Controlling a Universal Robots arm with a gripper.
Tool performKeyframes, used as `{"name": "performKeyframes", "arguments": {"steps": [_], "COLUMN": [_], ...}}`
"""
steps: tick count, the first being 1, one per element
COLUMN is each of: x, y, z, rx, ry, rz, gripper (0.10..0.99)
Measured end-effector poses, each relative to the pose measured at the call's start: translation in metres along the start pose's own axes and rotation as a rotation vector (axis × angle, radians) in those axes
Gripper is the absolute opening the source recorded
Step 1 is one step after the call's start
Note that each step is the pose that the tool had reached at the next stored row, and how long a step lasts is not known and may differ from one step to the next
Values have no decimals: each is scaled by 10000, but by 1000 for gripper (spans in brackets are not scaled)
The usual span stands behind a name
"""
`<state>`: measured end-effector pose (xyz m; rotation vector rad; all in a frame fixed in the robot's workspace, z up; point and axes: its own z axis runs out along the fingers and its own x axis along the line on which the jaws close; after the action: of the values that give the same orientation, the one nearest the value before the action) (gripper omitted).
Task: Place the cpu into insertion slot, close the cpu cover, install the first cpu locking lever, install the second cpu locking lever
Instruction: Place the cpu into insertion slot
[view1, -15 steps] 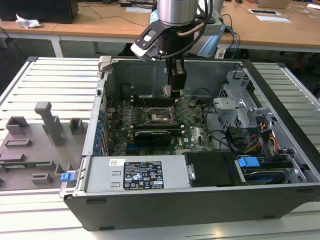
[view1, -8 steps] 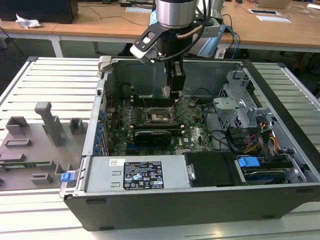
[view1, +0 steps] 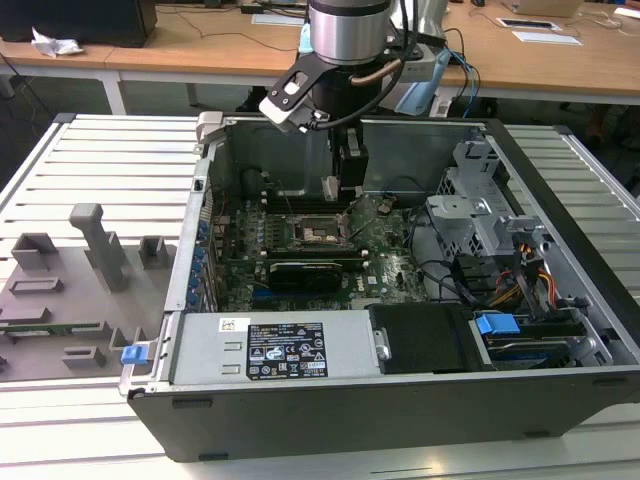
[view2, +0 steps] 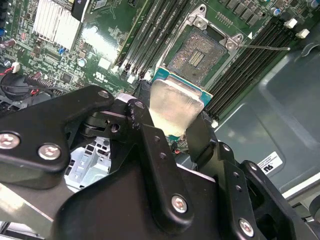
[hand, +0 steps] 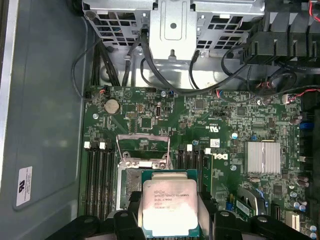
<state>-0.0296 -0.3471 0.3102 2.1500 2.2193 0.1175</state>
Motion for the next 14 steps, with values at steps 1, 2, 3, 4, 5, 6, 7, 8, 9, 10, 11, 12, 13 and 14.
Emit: {"name": "performKeyframes", "arguments": {"steps": [1, 2, 3, 4, 5, 6, 7, 8, 9, 10, 11, 12, 13, 14], "x": [4, 6, 9, 12, 15, 16, 18, 20, 21, 23, 24, 25, 26, 29], "y": [-3, -5, -7, -9, -11, -12, -14, -16, -18, -20, -22, -26, -29, -32], "z": [14, 21, 29, 39, 49, 57, 65, 72, 82, 95, 101, 111, 120, 129], "rx": [0, 0, 0, -1, 0, 0, -1, 0, -1, 0, -1, 0, 0, 0], "ry": [0, 0, -1, 1, 1, 1, 1, 0, 0, 0, 1, 1, -1, -1], "rz": [1, 0, 1, 1, 0, 0, 0, 0, 0, 0, 0, 1, 0, 1], "gripper": [529, 529, 529, 529, 529, 529, 529, 529, 529, 529, 529, 529, 529, 529]}}
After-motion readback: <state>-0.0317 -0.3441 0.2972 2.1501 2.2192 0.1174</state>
